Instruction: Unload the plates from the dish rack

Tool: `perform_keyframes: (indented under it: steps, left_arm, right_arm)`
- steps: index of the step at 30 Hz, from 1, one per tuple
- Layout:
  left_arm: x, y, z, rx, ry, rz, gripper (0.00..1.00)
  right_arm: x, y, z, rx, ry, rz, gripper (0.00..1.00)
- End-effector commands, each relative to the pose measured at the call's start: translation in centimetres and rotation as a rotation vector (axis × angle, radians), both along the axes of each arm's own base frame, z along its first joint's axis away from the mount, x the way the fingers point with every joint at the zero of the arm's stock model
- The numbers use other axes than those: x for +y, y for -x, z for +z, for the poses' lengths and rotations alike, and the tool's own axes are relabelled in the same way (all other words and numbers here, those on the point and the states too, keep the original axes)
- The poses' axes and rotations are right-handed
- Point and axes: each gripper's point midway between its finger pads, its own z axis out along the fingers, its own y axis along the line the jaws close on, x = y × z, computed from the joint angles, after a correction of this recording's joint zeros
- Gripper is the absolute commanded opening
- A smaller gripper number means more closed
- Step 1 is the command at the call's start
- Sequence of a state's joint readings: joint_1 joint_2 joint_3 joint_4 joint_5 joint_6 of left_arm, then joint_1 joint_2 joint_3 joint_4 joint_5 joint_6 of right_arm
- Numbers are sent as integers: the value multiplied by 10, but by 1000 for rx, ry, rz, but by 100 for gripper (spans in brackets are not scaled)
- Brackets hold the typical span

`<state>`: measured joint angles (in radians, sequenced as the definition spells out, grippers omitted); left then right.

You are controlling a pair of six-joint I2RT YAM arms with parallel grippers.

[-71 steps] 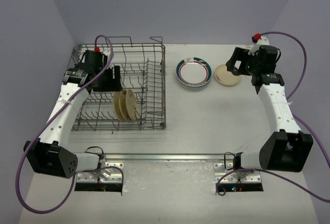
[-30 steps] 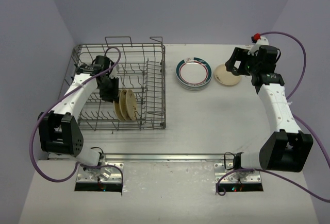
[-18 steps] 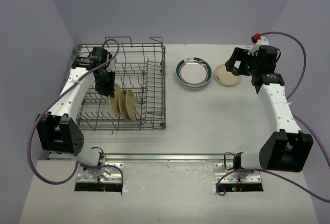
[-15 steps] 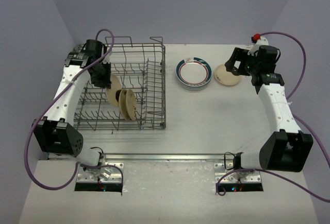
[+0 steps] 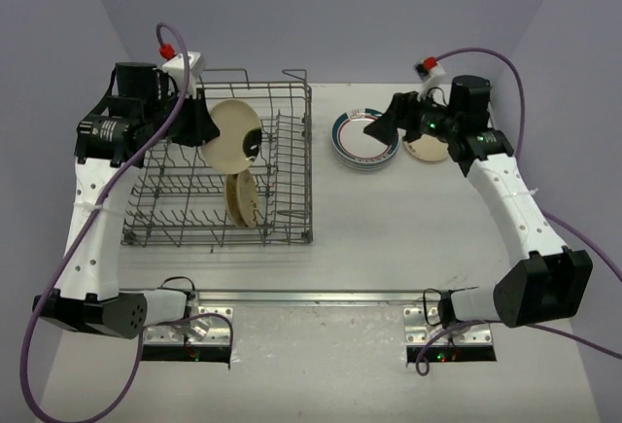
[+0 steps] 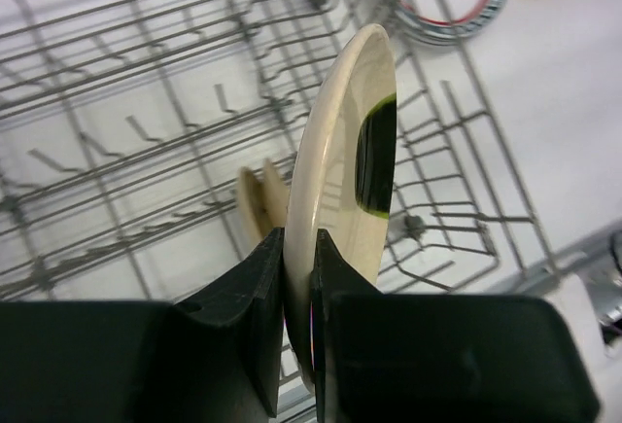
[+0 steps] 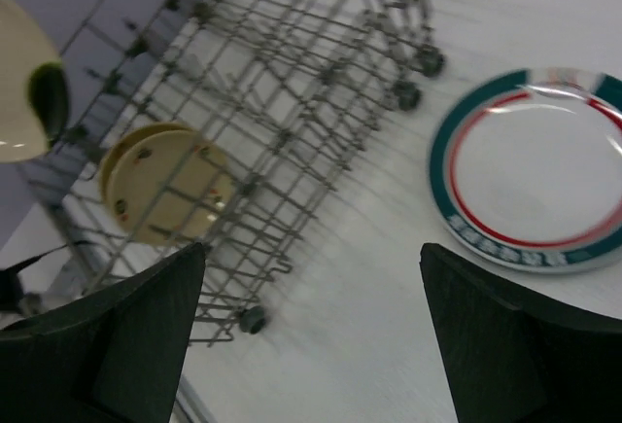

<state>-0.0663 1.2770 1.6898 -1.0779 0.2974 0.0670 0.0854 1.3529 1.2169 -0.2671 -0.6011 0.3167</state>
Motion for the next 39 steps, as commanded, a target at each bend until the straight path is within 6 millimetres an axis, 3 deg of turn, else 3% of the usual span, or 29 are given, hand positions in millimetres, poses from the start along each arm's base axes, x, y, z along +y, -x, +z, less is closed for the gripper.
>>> perform_keyframes:
  steps: [1,3,7,12,17,20,22,23,25,27,28,29,30,33,34,37,39]
  left_arm:
    - [-55,19,28,-91,182,-286,0]
    - [-68,28,30,-89,216,-356,0]
    - [-90,45,29,-65,256,-475,0]
    - [-109,58,23,-26,282,-558,0]
    - [-118,61,17,2,277,-585,0]
    - [-120,59,13,18,277,-583,0]
    - [-120,56,10,24,274,-574,0]
    - [-119,54,10,22,270,-561,0]
    - [-115,46,5,31,254,-509,11]
    - [-108,35,1,28,219,-442,35]
    - [-104,29,-2,34,206,-399,54]
    - [-97,21,-6,39,176,-343,83]
    - [-91,15,-9,46,162,-290,97]
    - [-80,6,-8,34,137,-211,100]
    - [-76,2,-5,22,121,-186,100]
    - [-66,-6,2,-5,99,-136,100]
    - [-57,-14,3,-8,92,-88,100]
  right_arm:
    - [87,55,63,-120,-98,367,83]
    - [111,66,67,-120,-103,435,77]
    - [134,69,67,-130,-87,489,63]
    - [170,83,55,-143,-29,576,58]
    - [181,86,48,-136,-11,598,50]
    - [182,87,47,-142,-5,602,34]
    - [180,85,46,-144,8,582,8]
    - [178,81,44,-145,20,556,3]
    - [172,75,41,-147,42,511,0]
    - [163,70,36,-136,54,469,0]
    - [158,67,35,-129,52,450,0]
    - [144,58,30,-93,41,403,0]
    - [125,50,23,-37,2,339,0]
    - [69,25,17,36,-87,181,0]
    - [38,16,4,104,-130,88,0]
    - [-18,0,-17,193,-194,-100,0]
    - [-88,-18,-42,255,-219,-353,0]
